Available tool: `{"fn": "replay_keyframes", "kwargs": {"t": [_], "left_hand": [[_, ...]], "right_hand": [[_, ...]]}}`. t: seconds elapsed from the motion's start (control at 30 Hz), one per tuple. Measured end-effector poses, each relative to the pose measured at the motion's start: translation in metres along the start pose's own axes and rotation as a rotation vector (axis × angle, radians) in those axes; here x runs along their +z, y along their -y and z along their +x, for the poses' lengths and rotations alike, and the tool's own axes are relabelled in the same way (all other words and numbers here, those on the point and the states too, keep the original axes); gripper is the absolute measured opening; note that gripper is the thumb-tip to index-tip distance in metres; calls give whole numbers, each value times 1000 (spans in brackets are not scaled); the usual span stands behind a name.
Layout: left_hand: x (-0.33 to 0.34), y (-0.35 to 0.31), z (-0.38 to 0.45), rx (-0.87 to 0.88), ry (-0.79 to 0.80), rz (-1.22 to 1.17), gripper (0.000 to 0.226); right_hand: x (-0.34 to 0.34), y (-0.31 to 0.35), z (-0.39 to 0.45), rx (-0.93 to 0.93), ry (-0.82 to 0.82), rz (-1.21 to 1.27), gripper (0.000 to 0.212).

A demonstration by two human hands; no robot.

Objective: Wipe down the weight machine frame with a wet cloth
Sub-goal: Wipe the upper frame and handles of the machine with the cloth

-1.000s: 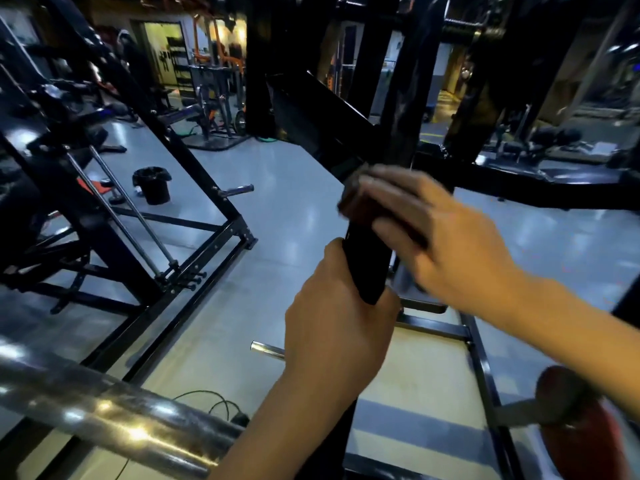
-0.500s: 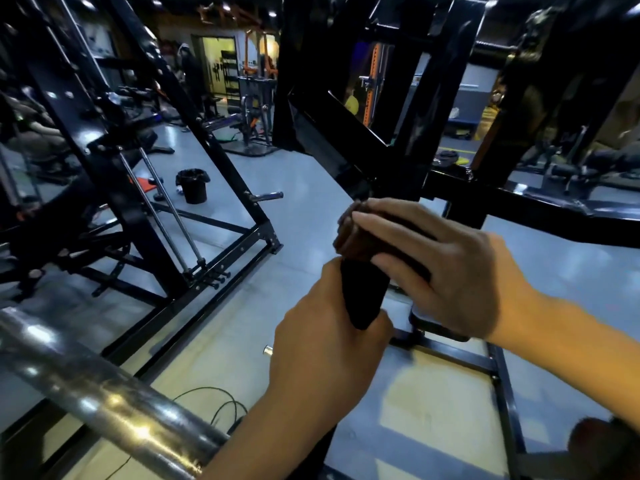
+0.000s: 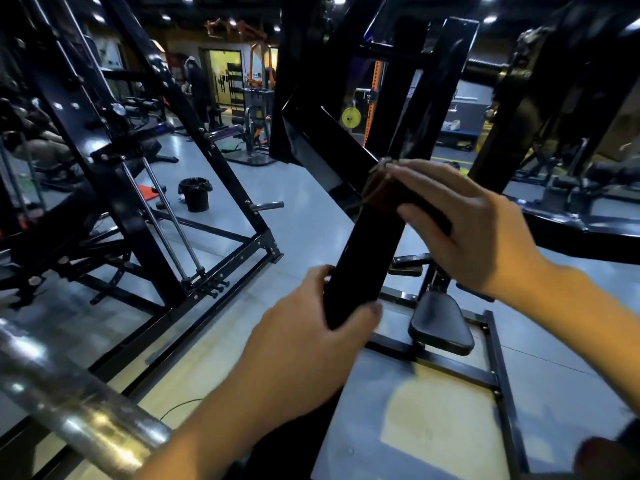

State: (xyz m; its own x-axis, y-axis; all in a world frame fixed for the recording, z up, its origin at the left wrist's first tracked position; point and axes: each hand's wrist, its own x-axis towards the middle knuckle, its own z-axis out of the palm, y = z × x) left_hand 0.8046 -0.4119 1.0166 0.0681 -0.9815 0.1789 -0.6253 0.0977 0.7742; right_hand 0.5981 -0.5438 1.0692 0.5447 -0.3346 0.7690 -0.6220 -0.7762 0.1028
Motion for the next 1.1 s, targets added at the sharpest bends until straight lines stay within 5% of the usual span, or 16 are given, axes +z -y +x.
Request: {"fn": "replay_keyframes", "kwargs": {"t": [0.1, 0.23, 0.43, 0.6, 0.73, 1.1], "left_hand": [[-32, -6, 34, 77, -151, 0, 54], [-63, -17, 104, 434, -469, 106, 39], [-68, -40, 195, 854, -462, 402, 46], [-60, -38, 232, 794, -392, 593, 66], [-50, -31, 235, 730, -487, 473, 49], [-45, -30, 236, 971, -598, 374, 49]], "right_hand": [[5, 11, -9, 29, -6, 25, 45], [4, 26, -25, -79, 77, 22, 44], [6, 21, -8, 117, 35, -51, 47], [6, 47, -21, 155, 97, -18, 48], [2, 53, -18, 172, 119, -85, 48], [12, 94, -32, 312, 115, -199, 49]]}}
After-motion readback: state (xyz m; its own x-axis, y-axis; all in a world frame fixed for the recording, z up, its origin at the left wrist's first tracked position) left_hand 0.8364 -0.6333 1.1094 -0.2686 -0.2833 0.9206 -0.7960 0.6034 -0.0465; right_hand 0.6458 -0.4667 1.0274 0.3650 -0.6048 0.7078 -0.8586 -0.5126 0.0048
